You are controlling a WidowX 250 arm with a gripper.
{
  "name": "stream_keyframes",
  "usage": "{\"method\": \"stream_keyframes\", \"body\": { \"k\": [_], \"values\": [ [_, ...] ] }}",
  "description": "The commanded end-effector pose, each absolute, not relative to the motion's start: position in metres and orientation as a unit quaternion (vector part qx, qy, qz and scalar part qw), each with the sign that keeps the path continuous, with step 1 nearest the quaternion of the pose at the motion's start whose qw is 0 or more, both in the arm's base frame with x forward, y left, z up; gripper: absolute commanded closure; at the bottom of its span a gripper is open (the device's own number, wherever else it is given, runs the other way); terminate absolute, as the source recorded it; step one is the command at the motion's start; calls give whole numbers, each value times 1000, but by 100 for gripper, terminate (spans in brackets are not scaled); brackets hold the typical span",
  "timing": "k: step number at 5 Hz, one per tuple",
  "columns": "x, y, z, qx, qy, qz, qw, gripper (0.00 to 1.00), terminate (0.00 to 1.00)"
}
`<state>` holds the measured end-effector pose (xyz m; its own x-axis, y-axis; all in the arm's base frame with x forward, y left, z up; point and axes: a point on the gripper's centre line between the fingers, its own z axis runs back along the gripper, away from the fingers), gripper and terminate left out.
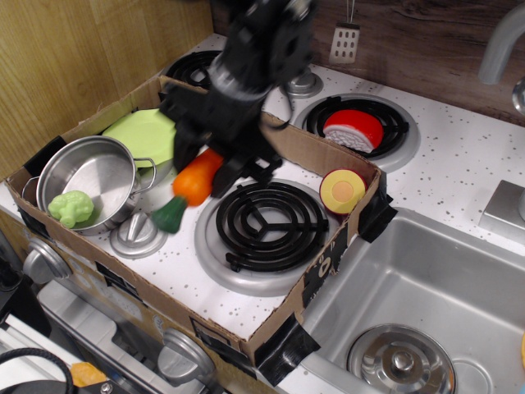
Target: Take carrot off plate
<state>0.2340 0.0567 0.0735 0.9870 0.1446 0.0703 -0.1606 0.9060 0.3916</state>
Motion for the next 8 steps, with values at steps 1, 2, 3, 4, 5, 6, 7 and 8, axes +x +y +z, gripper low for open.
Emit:
{"method": "stream_keyframes", "body": {
  "k": [1,2,3,4,5,6,7,8],
  "values": [
    [245,56,57,204,-68,200,956,100,0],
    [252,64,47,182,-76,213,957,100,0],
    [255,72,32,170,-90,212,958,100,0],
    [255,79,19,156,-99,204,961,100,0],
    [251,83,11,148,-107,191,964,100,0],
    [248,81,14,169,-114,161,966,0,0],
    [251,78,25,168,-110,161,966,0,0],
    [254,74,32,173,-103,155,967,0,0]
  ]
}}
